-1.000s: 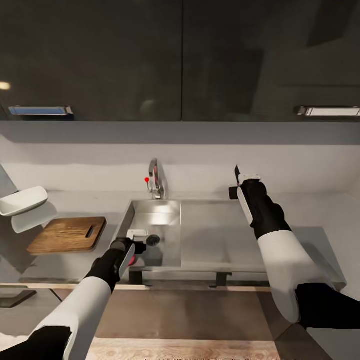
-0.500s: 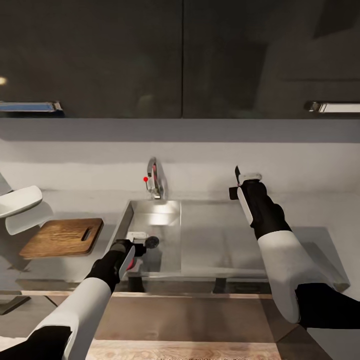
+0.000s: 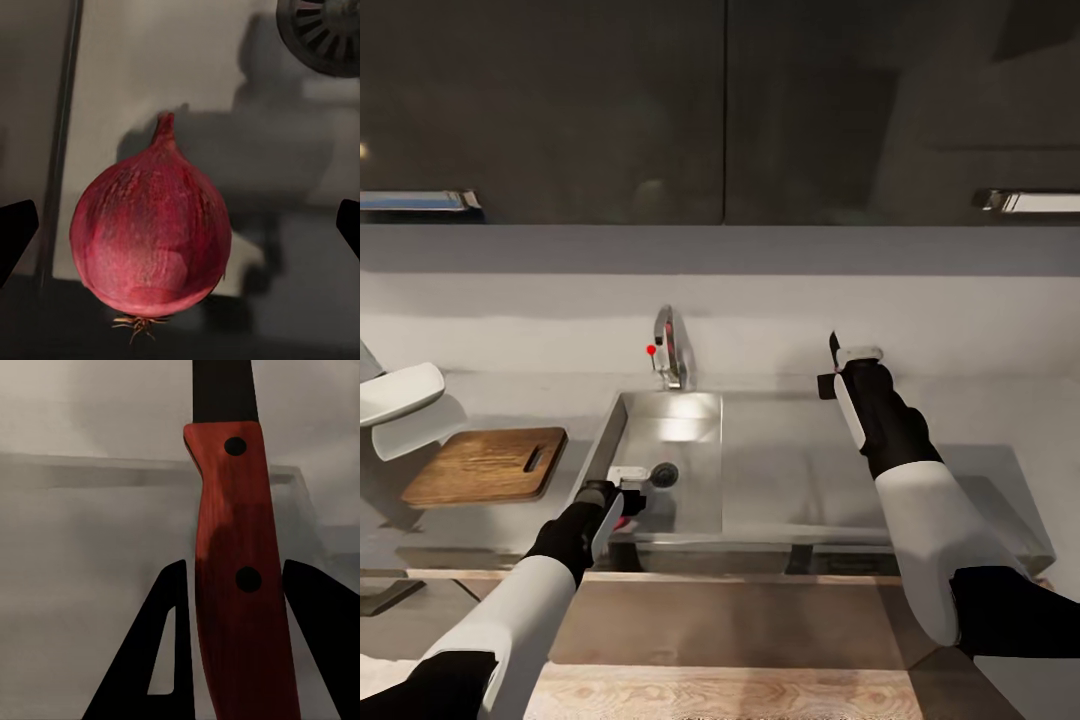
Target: In the kitchen, take the Vidalia onion out of the sink, dice it on the chopping board with the paring knife, put the diced onion into the bowl on the countertop, then place both the paring knife and the chopping board into the sink.
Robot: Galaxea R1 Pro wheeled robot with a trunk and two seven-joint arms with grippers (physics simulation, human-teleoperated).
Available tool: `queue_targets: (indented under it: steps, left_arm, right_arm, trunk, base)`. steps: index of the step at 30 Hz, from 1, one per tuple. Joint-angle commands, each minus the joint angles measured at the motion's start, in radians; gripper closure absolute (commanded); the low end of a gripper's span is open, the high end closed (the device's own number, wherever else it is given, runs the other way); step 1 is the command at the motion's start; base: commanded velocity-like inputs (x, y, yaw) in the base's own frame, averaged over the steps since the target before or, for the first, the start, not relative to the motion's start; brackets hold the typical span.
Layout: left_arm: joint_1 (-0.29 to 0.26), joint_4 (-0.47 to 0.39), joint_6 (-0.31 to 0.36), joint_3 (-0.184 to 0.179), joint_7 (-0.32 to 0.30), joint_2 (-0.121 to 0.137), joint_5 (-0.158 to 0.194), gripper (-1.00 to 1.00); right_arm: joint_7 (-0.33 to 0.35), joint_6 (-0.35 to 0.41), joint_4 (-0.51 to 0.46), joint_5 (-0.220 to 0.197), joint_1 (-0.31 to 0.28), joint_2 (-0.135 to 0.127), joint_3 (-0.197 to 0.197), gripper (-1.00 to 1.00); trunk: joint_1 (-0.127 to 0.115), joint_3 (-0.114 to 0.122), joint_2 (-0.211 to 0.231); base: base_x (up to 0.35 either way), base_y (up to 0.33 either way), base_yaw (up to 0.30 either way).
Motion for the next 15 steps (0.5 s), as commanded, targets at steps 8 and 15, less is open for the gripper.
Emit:
queue_targets:
  steps: [8,15]
  left_arm:
    - [-0.001,0.0,0.005,0.001,0.001,0.0,-0.002,-1.0]
    - [-0.001,0.008,0.005,0.001,0.001,0.0,-0.002,-1.0]
  right_arm:
    - [0.002,0.006,-0.001,0.008,-0.001,0.0,0.001,1.0]
    - [0.001,0.006,-0.001,0.008,-0.001,0.0,0.001,1.0]
  trunk:
    - [0.001,-0.015,-0.002]
    - [0.001,-0.026,-0.002]
  base:
    - [0.0,0.0,0.0]
    - [0.0,0.0,0.0]
